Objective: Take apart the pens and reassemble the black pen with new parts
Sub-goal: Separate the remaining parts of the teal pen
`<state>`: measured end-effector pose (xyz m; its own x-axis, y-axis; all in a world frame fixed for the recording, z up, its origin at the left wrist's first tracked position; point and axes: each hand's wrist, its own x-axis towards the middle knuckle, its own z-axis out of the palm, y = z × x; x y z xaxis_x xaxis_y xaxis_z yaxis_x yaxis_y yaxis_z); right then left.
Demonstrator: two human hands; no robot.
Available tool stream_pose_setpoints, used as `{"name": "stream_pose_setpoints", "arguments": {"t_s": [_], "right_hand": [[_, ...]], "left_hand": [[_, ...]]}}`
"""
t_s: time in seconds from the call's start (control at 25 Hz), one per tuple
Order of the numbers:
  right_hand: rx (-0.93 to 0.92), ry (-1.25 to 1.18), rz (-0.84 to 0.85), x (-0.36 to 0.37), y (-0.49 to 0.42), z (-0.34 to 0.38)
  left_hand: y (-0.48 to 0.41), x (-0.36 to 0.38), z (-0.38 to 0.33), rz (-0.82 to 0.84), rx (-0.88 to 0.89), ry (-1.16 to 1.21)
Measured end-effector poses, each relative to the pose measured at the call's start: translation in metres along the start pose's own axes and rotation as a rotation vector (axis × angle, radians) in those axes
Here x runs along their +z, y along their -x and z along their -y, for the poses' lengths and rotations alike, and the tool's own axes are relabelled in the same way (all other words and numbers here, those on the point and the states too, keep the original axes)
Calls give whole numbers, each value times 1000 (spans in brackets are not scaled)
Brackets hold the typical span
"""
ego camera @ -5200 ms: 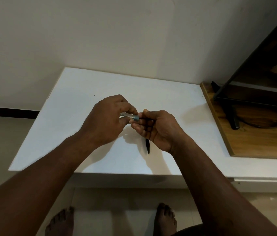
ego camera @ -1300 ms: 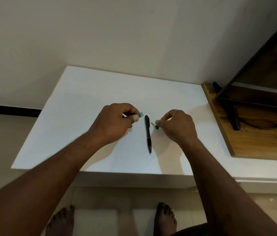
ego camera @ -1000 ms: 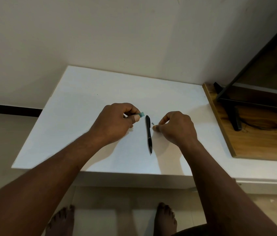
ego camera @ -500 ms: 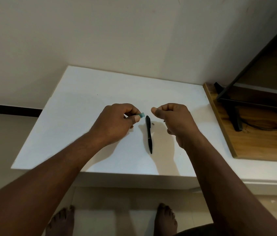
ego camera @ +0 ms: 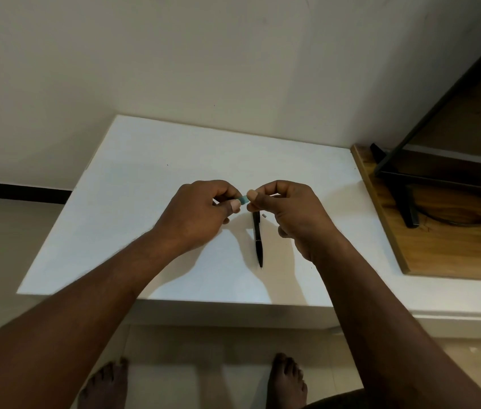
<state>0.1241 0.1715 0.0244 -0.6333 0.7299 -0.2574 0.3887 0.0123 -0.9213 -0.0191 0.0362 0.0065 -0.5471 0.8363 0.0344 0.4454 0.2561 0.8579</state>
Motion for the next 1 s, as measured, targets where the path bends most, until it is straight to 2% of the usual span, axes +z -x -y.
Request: {"name": "stream_pose_setpoints", "arguments": {"t_s": [0.48,0.64,1.0], "right_hand": [[-130,34,-12,1,5,5],[-203,164,-49,0,5,5],[-258,246,-72,1,6,3]], "left_hand": [[0,-4,-2,-20,-21,3],[1,-5,-3,-15,-22,-7],[2,-5,-4,-13,-28,-42]]}}
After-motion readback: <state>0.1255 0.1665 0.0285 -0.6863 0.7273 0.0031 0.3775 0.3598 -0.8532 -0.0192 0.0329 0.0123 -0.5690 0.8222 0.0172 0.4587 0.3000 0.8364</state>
